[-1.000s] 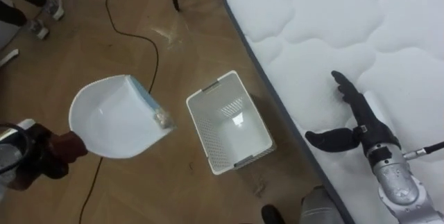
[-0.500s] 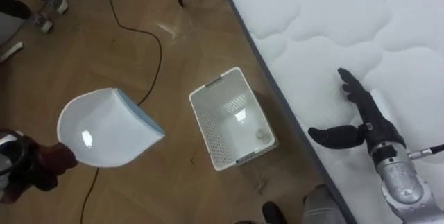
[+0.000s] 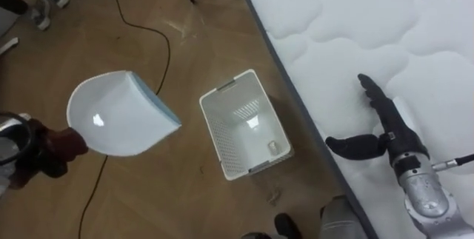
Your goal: Clean bed
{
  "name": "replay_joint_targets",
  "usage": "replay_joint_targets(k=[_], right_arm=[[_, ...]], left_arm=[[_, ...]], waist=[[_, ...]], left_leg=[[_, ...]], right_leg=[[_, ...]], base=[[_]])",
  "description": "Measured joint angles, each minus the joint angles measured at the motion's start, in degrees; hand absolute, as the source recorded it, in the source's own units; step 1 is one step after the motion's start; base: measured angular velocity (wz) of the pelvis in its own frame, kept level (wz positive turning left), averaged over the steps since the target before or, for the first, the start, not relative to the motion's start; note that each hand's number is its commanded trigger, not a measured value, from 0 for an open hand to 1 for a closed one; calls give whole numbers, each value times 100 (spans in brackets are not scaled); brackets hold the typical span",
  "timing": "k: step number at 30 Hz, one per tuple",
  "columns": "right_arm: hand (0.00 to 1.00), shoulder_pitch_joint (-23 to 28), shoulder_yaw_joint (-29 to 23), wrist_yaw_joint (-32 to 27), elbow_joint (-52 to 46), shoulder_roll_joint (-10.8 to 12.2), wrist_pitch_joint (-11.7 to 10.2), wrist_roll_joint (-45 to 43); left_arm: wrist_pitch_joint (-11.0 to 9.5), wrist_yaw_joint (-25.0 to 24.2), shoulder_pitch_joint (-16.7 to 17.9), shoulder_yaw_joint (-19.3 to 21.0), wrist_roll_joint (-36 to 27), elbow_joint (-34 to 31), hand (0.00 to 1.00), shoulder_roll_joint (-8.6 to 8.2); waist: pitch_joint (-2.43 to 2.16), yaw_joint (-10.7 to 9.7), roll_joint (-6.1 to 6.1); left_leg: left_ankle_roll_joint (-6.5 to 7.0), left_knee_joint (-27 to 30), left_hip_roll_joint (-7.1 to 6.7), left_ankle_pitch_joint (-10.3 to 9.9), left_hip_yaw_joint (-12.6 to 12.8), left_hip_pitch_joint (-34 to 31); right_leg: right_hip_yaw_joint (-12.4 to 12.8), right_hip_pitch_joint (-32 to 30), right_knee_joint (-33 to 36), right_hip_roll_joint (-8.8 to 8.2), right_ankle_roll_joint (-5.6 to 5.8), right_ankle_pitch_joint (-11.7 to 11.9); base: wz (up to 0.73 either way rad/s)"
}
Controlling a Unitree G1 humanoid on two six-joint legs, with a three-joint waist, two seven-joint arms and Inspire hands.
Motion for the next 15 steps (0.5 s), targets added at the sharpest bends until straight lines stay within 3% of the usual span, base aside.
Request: replay_joint_targets(k=[3,5,9,10,13,15], right_arm=[[0,-32,1,44,170,3,-121,11],[0,-24,23,48,287,22,-153,6],[0,-32,300,82,598,43,-150,39],[0,-27,312,75,680,46,-139,38],[0,80,188,61,795,105,-124,-1],[0,180,71,21,860,138,-110,0]], left_arm=[[-43,78,262,101,-54,-570,100,-20],[-130,149,630,275,-60,-1122,100,-107],[-303,203,1493,497,-75,-2019,100,-550],[-374,208,1751,503,-75,-2187,100,-716],[-528,198,2139,505,-66,-2407,100,-961],[-532,173,2296,536,-71,-2611,100,-986]], waist=[[-18,40,-132],[-30,138,-238],[-160,345,-651],[-193,360,-701],[-245,397,-817],[-265,440,-855]], left_leg=[[-21,-2,8,-13,1,35],[-46,-29,93,-43,65,113],[-111,-58,192,-115,69,315],[-130,-59,238,-139,29,372],[-130,-66,348,-199,-47,490],[-126,-73,387,-258,-84,605]], right_leg=[[54,20,-32,41,-3,13],[160,85,-155,165,-10,68],[290,284,-361,328,-46,131],[279,412,-508,396,-35,172],[214,680,-858,509,-24,294],[173,844,-1007,557,-1,345]], base=[[-12],[-34],[-32],[-18],[-8],[-7]])
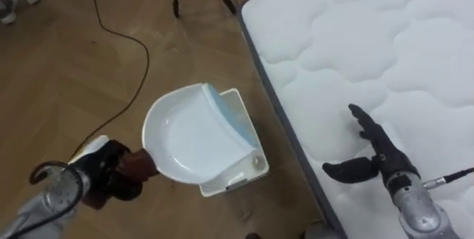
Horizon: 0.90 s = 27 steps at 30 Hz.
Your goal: Clean bed
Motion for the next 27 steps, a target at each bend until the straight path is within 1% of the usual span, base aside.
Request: replay_joint_targets(k=[1,2,3,4,5,6,7,8,9,10,11,12,13,14,15,16,17,18,19,20,21,22,23,24,25,26,27], right_arm=[[0,113,-126,-9,1,9,3,16],[0,167,-182,-17,1,14,6,24],[0,234,-259,-23,-11,48,14,29],[0,260,-282,-43,-27,115,20,48],[0,295,-298,-51,-70,142,25,44],[0,447,-325,-87,-229,151,31,46],[0,530,-323,-116,-299,158,31,60],[0,550,-323,-130,-300,162,32,92],[0,576,-324,-165,-307,161,33,202],[0,593,-320,-189,-338,168,34,248],[0,636,-319,-197,-387,189,34,267],[0,653,-319,-197,-399,201,34,275],[0,699,-322,-205,-413,218,34,309],[0,717,-341,-210,-413,240,37,307],[0,718,-355,-214,-413,258,38,295],[0,702,-355,-218,-428,301,41,283],[0,705,-355,-218,-452,314,41,275],[0,696,-344,-206,-469,323,41,259],[0,639,-325,-184,-470,334,41,265],[0,607,-325,-177,-479,352,40,265],[0,578,-317,-171,-535,383,41,265],[0,596,-305,-163,-553,375,41,267],[0,595,-302,-160,-552,368,41,260],[0,573,-290,-135,-553,360,38,243],[0,554,-233,-115,-569,365,30,239],[0,545,-183,-107,-579,369,22,248],[0,525,-75,-85,-577,370,19,290]], left_arm=[[-19,-43,87,39,-1,-206,100,0],[-37,-60,116,63,-3,-306,100,-3],[-81,-74,203,179,-15,-516,100,-14],[-102,-82,360,399,-73,-829,100,-39],[-112,-86,425,508,-111,-972,100,-83],[-131,-96,525,680,-114,-1231,100,-238],[-170,-98,628,742,-122,-1470,100,-333],[-222,-116,662,742,-134,-1525,100,-372],[-274,-186,715,741,-174,-1591,100,-467],[-292,-248,779,739,-256,-1620,100,-528],[-294,-313,855,739,-353,-1637,100,-562],[-294,-331,895,739,-383,-1637,100,-576],[-294,-342,1000,743,-421,-1660,100,-611],[-293,-347,1109,751,-435,-1719,100,-640],[-293,-349,1150,756,-435,-1757,100,-647],[-292,-350,1231,809,-434,-1832,100,-681],[-292,-350,1244,826,-435,-1848,100,-706],[-293,-349,1245,842,-455,-1873,100,-749],[-293,-342,1249,872,-509,-1911,100,-760],[-293,-337,1254,912,-568,-1948,100,-762],[-292,-287,1247,954,-615,-2065,100,-743],[-291,-233,1224,955,-625,-2166,100,-786],[-291,-212,1227,949,-626,-2226,100,-820],[-291,-211,1240,971,-702,-2305,100,-911],[-292,-211,1240,1015,-780,-2339,100,-984],[-287,-202,1238,1043,-791,-2361,100,-1002],[-277,-150,1236,1077,-791,-2385,100,-1030]], waist=[[-6,54,-15],[-11,68,-40],[-12,99,-74],[-15,167,-159],[-17,197,-188],[-20,231,-211],[-28,248,-258],[-41,250,-281],[-49,268,-309],[-49,270,-347],[-67,274,-427],[-67,280,-463],[-80,297,-516],[-75,369,-539],[-73,412,-551],[-71,438,-582],[-71,451,-588],[-69,543,-605],[-67,627,-610],[-75,648,-605],[-79,710,-609],[-90,671,-661],[-89,689,-692],[-78,771,-743],[-68,821,-815],[-55,866,-855],[-59,931,-955]], left_leg=[[7,-31,5,-27,-6,115],[15,-46,-2,-37,-2,166],[28,-82,-12,-70,10,270],[25,-133,-9,-84,87,354],[22,-139,-1,-89,108,384],[25,-138,18,-107,115,447],[27,-138,19,-123,123,520],[30,-142,28,-132,145,560],[37,-140,78,-167,218,655],[25,-128,94,-214,241,735],[18,-159,106,-231,326,840],[16,-174,116,-239,369,904],[2,-180,161,-287,448,1008],[-17,-155,242,-353,608,1097],[-23,-155,291,-378,682,1135],[-24,-174,322,-396,713,1185],[-22,-194,332,-398,723,1215],[-19,-291,376,-399,863,1330],[-6,-447,405,-390,984,1439],[20,-556,423,-369,1014,1443],[68,-679,600,-338,1416,1446],[92,-874,605,-290,1787,1595],[93,-1008,587,-255,2033,1710],[87,-1191,574,-233,2561,1929],[78,-1267,573,-242,3007,2065],[78,-1294,571,-244,3185,2112],[63,-1339,568,-234,3474,2200]], right_leg=[[2,139,-89,11,16,24],[7,189,-106,6,22,28],[27,276,-118,1,28,26],[120,297,-124,23,40,31],[147,314,-141,36,47,40],[143,391,-198,49,52,60],[144,475,-222,49,54,61],[152,512,-240,53,59,64],[186,599,-298,87,66,94],[236,670,-325,119,71,107],[308,712,-343,139,77,121],[342,754,-363,154,81,133],[345,804,-406,189,83,184],[328,845,-504,257,68,290],[303,846,-566,285,57,359],[236,831,-668,318,42,499],[165,828,-730,321,29,582],[-57,822,-912,324,-23,802],[-444,829,-1203,314,-116,1106],[-696,864,-1397,305,-177,1293],[-1265,902,-1361,208,-255,1390],[-1878,966,-783,-42,-239,1069],[-2089,1054,-522,-167,-225,935],[-2329,1288,-154,-376,-175,726],[-2454,1539,68,-512,-55,577],[-2480,1659,95,-561,4,525],[-2499,1840,-61,-589,99,454]], base=[[-7],[-7],[-19],[-26],[-28],[-14],[-8],[-16],[-27],[-42],[-40],[-51],[-71],[-85],[-104],[-87],[-122],[-157],[-173],[-179],[-148],[-139],[-144],[-165],[-167],[-161],[-153]])
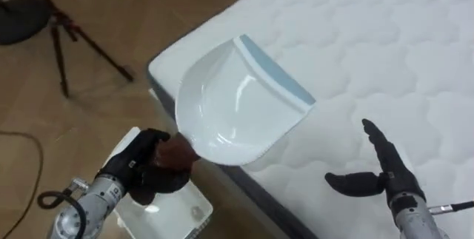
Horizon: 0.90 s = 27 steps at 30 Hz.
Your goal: Clean bed
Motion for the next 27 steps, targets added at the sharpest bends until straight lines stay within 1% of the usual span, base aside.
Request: replay_joint_targets(k=[1,2,3,4,5,6,7,8,9,11,12,13,14,15,16,17,18,19,20,21,22,23,24,25,26,27], right_arm=[[0,-45,98,44,0,0,0,120],[0,-72,148,58,0,-2,0,201],[0,-121,215,106,-1,12,-6,231],[0,-156,226,142,1,23,-50,225],[0,-159,221,144,4,30,-67,189],[0,-141,215,144,2,40,-68,165],[0,-81,203,151,-6,84,-68,118],[0,-27,177,170,-31,150,-68,119],[0,-16,174,181,-44,177,-68,119],[0,77,166,226,-221,176,-68,161],[0,125,156,248,-327,184,-69,176],[0,109,153,344,-365,184,-72,176],[0,86,156,412,-372,184,-72,171],[0,32,156,564,-395,185,-72,141],[0,48,156,651,-496,171,-72,104],[0,79,155,685,-579,166,-72,115],[0,77,155,713,-590,172,-71,122],[0,74,154,776,-591,185,-71,122],[0,75,155,800,-591,186,-69,103],[0,73,150,850,-590,187,-59,39],[0,67,138,895,-591,221,-59,-35],[0,69,125,914,-590,247,-59,-54],[0,79,87,967,-590,288,-59,-51],[0,80,47,995,-590,289,-59,-49],[0,82,8,1009,-590,290,-59,-48],[0,86,-79,1007,-588,302,-58,-49]], left_arm=[[7,49,-3,-4,-13,0,100,-10],[18,51,3,-11,-45,0,100,-16],[25,49,24,-19,-59,0,100,-32],[24,46,11,-22,-55,2,100,-61],[24,46,3,-24,-54,11,100,-124],[23,44,4,-33,-55,15,100,-145],[18,38,-4,-60,-53,12,100,-142],[14,38,-6,-62,-52,8,100,-138],[15,38,-1,-62,-52,9,100,-140],[19,37,46,-93,-62,8,100,-188],[22,38,103,-98,-65,9,100,-262],[19,44,167,-97,-105,9,100,-338],[18,53,216,-95,-121,9,100,-368],[18,71,352,-62,-122,9,100,-435],[22,92,491,-47,-112,12,100,-494],[21,93,592,-46,-112,12,100,-533],[21,93,638,-46,-111,11,100,-545],[20,93,705,-46,-111,11,100,-561],[21,92,721,-46,-112,11,100,-569],[20,93,732,-43,-113,9,100,-593],[20,96,731,-17,-114,5,100,-617],[20,99,731,0,-113,5,82,-630],[19,102,731,27,-113,5,70,-651],[19,102,730,53,-115,5,66,-673],[16,103,727,60,-115,5,58,-686],[-7,104,728,64,-114,5,47,-707]], waist=[[41,59,-85],[48,98,-112],[32,107,-151],[34,32,-142],[34,-83,-96],[31,-149,-57],[18,-286,-25],[13,-370,-18],[8,-390,-24],[0,-422,-7],[-20,-452,18],[-28,-353,31],[-31,-273,36],[-36,-146,70],[-46,-94,108],[-54,-72,117],[-54,-63,116],[-59,-85,112],[-56,-111,98],[-67,-117,65],[-65,-116,35],[-64,-127,23],[-64,-167,13],[-64,-224,13],[-60,-239,19],[-56,-226,26]], left_leg=[[-28,15,2,25,78,25],[-37,57,1,30,-9,12],[-40,180,31,31,-318,-85],[-41,311,36,30,-674,-168],[-42,410,53,29,-832,-201],[-43,433,73,29,-852,-200],[-47,433,90,24,-888,-180],[-35,404,119,-11,-884,-158],[-31,416,126,-14,-867,-151],[-24,435,139,-14,-788,-71],[-27,466,134,-11,-796,16],[-40,471,58,1,-1110,85],[-65,471,-7,16,-1479,95],[-136,474,-135,46,-2417,103],[-204,443,-279,58,-3196,142],[-260,369,-376,73,-3687,223],[-280,322,-403,77,-3835,272],[-311,229,-465,74,-3901,373],[-317,162,-472,74,-3900,417],[-322,74,-472,77,-3883,479],[-324,10,-468,78,-3867,515],[-325,-16,-470,79,-3856,535],[-341,-25,-466,66,-3811,546],[-345,-28,-448,63,-3736,563],[-345,-43,-441,63,-3718,567],[-345,-96,-444,63,-3709,587]], right_leg=[[-3,70,-392,36,41,-48],[-7,81,-575,73,30,-58],[64,162,-884,168,26,-59],[125,261,-1221,250,-2,-47],[157,349,-1445,319,-103,2],[157,372,-1485,334,-110,50],[166,395,-1499,358,-123,73],[181,375,-1466,375,-145,68],[207,337,-1426,369,-163,53],[356,298,-1391,384,-183,-37],[528,295,-1375,427,-191,-46],[768,268,-1321,472,-229,-69],[945,239,-1286,508,-239,-68],[1266,227,-1288,615,-252,-34],[1568,220,-1294,725,-270,13],[1818,207,-1298,810,-294,67],[1945,204,-1298,859,-287,86],[2165,198,-1298,946,-262,134],[2253,192,-1291,981,-261,142],[2407,135,-1286,1075,-281,189],[2542,87,-1298,1159,-355,273],[2567,77,-1310,1175,-382,304],[2661,58,-1342,1241,-400,365],[2691,40,-1377,1260,-413,395],[2708,38,-1403,1276,-415,411],[2800,12,-1427,1320,-413,431]], base=[[-151],[-144],[-114],[-105],[-53],[-26],[-11],[-11],[-19],[-27],[-60],[-82],[-132],[-151],[-174],[-132],[-114],[-75],[-88],[-83],[-83],[-67],[-48],[-40],[-33],[-30]])
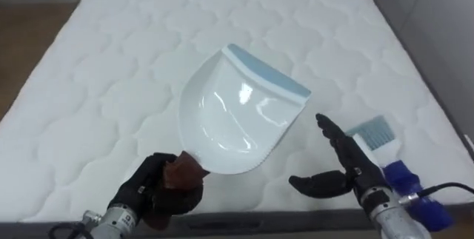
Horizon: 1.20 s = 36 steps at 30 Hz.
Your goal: Clean bed
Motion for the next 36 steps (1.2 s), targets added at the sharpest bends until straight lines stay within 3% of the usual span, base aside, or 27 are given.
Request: replay_joint_targets(k=[1,6,10,13,22,29,36], right_arm=[[0,2,-41,-2,0,0,0,-1],[0,124,-109,-79,-4,65,3,-7],[0,187,-108,-208,118,111,15,-59],[0,263,-97,-258,336,135,83,-267],[0,631,-266,-467,1422,203,213,-618],[0,667,-448,-632,2166,397,183,-669],[0,788,-780,-833,2592,497,154,-673]], left_arm=[[-5,0,3,-2,2,1,0,-3],[-60,78,4,11,-128,16,0,4],[-71,224,6,12,-366,263,0,-11],[-72,421,4,20,-433,538,0,-23],[-8,928,72,179,-453,1794,0,-140],[-15,1562,77,663,-680,2393,0,-318],[-66,2224,260,1178,-1125,2473,0,-390]], waist=[[0,-4,-1],[8,10,-11],[22,19,-10],[29,38,-26],[9,16,-25],[-8,88,-60],[-26,198,-112]], left_leg=[[-5,-33,-2,-3,3,13],[-9,-86,-42,-86,25,81],[-5,22,-54,-255,221,163],[-3,-9,-54,-302,277,256],[-5,-227,49,-316,275,441],[-26,-340,104,-300,221,638],[-31,-495,152,-297,231,855]], right_leg=[[34,-18,-2,20,-1,1],[181,-139,228,72,-1,-72],[184,-245,534,66,-5,-257],[342,-255,555,141,2,-267],[-130,2,159,126,-18,-147],[-144,245,-129,202,-29,-101],[-137,484,-294,265,-27,-61]], base=[[-26],[-17],[-31],[-36],[-7],[-2],[-7]])
